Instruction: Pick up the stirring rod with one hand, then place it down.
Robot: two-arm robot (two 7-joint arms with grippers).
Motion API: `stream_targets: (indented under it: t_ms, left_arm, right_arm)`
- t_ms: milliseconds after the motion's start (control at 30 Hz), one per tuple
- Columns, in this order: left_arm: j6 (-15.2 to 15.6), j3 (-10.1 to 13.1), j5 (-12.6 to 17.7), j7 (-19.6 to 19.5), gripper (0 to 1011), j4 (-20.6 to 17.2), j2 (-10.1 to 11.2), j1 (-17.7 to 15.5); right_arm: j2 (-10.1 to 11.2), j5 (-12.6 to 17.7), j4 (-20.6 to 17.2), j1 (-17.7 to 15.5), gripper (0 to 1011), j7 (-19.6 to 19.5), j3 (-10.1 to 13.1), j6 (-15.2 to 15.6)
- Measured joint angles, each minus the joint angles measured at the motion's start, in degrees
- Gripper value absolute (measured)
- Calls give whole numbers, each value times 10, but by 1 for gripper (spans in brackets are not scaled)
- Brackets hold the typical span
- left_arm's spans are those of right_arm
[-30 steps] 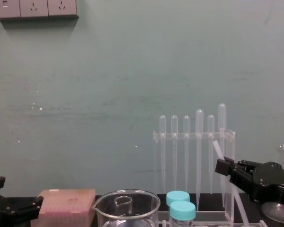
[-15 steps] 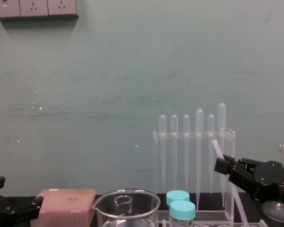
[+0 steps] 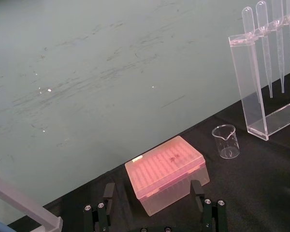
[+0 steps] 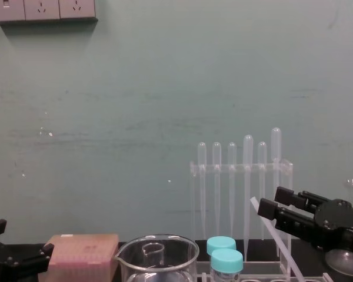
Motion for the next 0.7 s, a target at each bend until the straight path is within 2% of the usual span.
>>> stream_targets:
  t_ms: [400,500,567,700]
  left_arm:
    - [0,0,0,0,1000,0,0,0]
    - [0,0,0,0,1000,0,0,0]
    - [0,0,0,0,1000,0,0,0]
    - [0,0,0,0,1000,0,0,0]
  right_arm:
    - [1,-2,-3,0,950,-3,-1,1]
    - [1,-7,-11,-1,1003,-16,0,6]
    - [1,-9,-23,-6,1003,-32,5,8]
    - [-2,-9,-48,-20,1003,-66,25,3]
